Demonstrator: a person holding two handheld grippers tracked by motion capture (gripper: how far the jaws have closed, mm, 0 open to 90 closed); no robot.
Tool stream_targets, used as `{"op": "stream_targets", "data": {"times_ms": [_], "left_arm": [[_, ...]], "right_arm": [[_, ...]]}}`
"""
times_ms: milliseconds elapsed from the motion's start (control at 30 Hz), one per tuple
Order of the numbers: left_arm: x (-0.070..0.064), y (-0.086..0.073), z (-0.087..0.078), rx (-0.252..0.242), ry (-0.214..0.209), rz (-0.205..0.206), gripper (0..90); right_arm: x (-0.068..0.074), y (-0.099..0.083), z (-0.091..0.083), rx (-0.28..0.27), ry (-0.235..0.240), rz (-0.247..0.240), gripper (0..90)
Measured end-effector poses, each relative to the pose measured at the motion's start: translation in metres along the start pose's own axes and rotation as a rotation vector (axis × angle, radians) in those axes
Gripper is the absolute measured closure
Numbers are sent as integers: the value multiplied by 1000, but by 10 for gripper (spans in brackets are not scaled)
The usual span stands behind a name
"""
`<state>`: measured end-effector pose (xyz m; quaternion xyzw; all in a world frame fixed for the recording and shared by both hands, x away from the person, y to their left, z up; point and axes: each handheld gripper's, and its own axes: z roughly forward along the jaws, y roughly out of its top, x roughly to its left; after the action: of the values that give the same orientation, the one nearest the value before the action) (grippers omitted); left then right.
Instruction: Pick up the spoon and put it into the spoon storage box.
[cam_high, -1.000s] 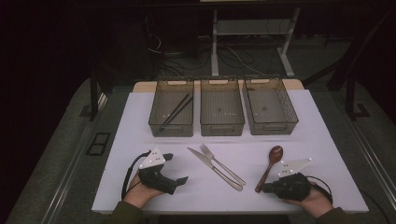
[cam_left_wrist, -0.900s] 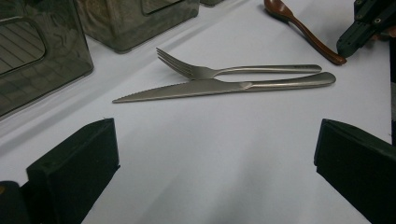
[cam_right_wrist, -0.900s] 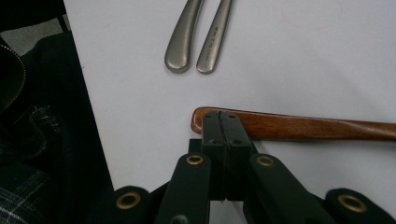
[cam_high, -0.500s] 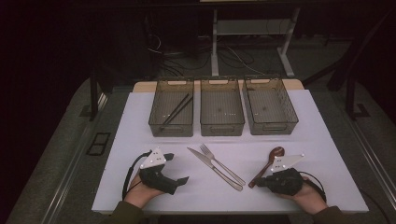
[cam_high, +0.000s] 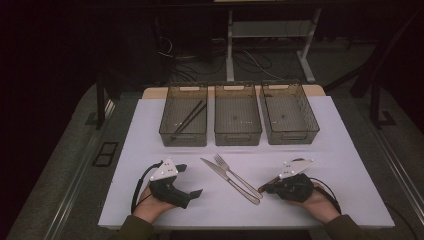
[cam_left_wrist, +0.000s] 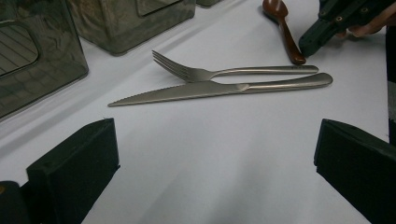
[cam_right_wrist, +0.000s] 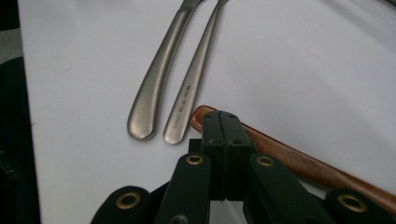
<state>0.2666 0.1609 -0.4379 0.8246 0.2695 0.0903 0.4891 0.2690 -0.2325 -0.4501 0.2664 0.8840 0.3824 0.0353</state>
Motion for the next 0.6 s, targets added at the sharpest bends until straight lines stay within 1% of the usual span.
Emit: {"op": "stream_targets", "data": {"times_ms": [233,433,600], "left_arm": [[0,0,1,2,-8,13,0],[0,0,3,-6,-19,22,0],[3,-1,7,-6,-30,29,0]], "right_arm": [[-7,9,7,-11,-14,7,886],[-13,17,14,-16,-33,13,887],[-19,23,19,-18,-47,22,887]]}}
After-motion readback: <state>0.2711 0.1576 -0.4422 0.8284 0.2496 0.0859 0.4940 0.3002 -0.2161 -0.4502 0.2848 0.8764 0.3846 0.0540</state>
